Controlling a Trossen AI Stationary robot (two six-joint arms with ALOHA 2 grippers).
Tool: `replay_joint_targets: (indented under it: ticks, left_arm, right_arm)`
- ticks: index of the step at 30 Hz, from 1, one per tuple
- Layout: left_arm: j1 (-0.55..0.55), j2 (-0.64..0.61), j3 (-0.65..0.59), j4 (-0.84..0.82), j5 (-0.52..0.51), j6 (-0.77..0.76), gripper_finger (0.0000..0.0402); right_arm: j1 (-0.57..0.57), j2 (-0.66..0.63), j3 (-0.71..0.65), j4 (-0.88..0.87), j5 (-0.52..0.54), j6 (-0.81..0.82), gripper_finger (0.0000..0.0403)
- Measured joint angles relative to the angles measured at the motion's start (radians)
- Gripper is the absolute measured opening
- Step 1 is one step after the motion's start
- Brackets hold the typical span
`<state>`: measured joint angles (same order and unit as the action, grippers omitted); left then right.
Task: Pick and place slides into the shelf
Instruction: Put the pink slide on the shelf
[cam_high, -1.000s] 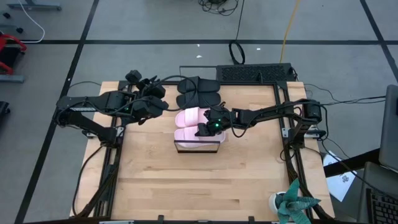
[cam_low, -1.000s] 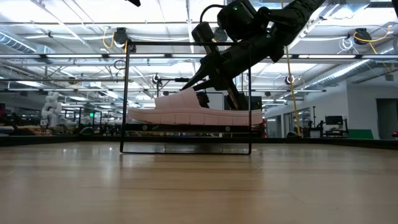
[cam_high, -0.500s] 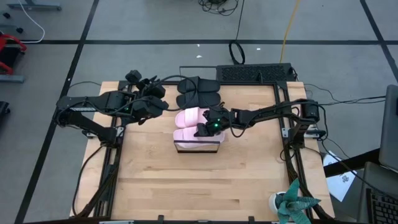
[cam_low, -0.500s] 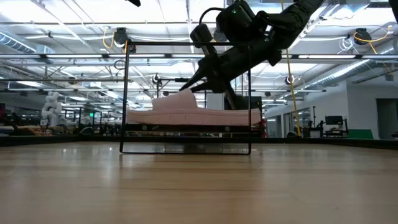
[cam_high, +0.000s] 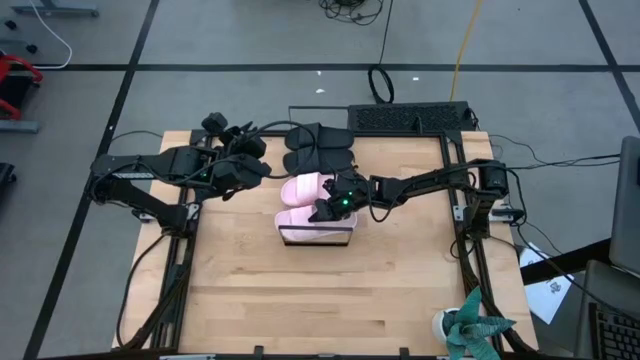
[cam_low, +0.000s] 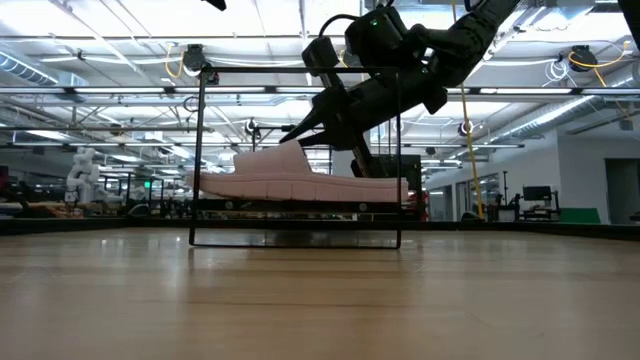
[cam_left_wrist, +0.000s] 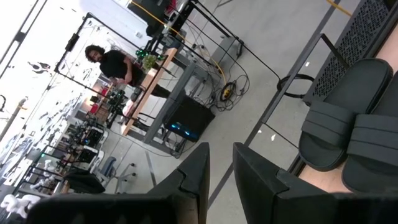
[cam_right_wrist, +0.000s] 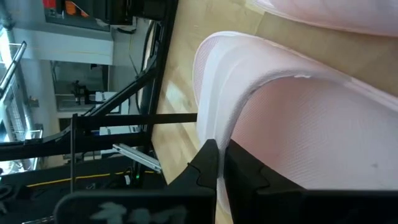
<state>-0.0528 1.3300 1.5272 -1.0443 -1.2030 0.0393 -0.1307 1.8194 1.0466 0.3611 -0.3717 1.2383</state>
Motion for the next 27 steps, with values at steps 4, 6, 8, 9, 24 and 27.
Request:
replay_joint_targets:
  ticks: [4, 6, 8, 9, 24, 27]
  left_arm:
    - [0.0, 0.0, 0.0, 0.0, 0.0, 0.0, 0.0078]
    - [0.0, 0.0, 0.0, 0.0, 0.0, 0.0, 0.0078]
    - [0.0, 0.0, 0.0, 0.0, 0.0, 0.0, 0.0078]
    - [0.0, 0.0, 0.0, -0.001, 0.0, 0.0, 0.0078]
    - [0.0, 0.0, 0.0, -0.001, 0.001, 0.001, 0.0078]
    - [0.0, 0.0, 0.0, -0.001, 0.001, 0.003, 0.0078]
  right_arm:
    - [0.0, 0.0, 0.0, 0.0, 0.0, 0.0, 0.0004]
    - [0.0, 0.0, 0.0, -0.005, 0.0, 0.002, 0.0004]
    - [0.0, 0.0, 0.0, -0.013, 0.001, 0.002, 0.0004]
    - [0.0, -0.001, 0.0, -0.015, 0.001, 0.002, 0.0004]
    - [0.0, -0.063, 0.0, -0.142, 0.079, -0.029, 0.0002]
    - [0.0, -0.084, 0.0, -0.183, 0.11, -0.044, 0.0001]
